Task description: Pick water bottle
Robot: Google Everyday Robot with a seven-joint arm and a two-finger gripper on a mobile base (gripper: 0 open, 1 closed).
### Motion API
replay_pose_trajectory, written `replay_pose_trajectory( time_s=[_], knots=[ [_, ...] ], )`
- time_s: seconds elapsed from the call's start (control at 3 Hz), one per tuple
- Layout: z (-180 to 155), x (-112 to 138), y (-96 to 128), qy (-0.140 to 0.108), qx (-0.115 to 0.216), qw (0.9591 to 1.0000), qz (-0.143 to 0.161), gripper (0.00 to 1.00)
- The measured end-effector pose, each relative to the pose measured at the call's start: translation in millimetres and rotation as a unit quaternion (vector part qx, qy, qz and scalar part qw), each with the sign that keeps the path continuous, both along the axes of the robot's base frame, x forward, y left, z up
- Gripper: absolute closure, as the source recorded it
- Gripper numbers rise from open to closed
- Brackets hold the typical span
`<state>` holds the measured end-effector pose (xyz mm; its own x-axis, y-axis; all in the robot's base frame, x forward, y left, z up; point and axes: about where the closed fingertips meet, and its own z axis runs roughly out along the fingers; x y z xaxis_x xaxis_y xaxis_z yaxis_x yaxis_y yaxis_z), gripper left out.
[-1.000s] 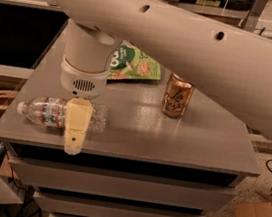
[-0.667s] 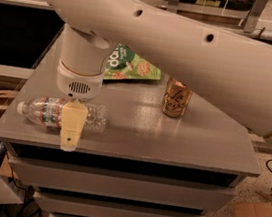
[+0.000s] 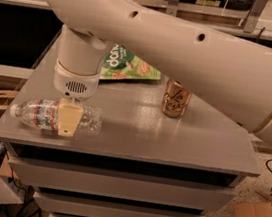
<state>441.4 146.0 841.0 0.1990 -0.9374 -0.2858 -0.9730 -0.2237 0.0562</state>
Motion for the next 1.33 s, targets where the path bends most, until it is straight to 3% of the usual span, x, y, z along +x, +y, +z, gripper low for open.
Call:
replay_pose_trajectory(
  time_s=[0.33,0.67,1.33],
  knots=[
    [4,3,4,-0.003,0.003,1.0,0.005,0.88],
    [17,10,5,-0.013,0.006,0.9999,0.008,1.0],
    [59,36,4,-0.05,0.023,0.9985,0.004,1.0]
  ],
)
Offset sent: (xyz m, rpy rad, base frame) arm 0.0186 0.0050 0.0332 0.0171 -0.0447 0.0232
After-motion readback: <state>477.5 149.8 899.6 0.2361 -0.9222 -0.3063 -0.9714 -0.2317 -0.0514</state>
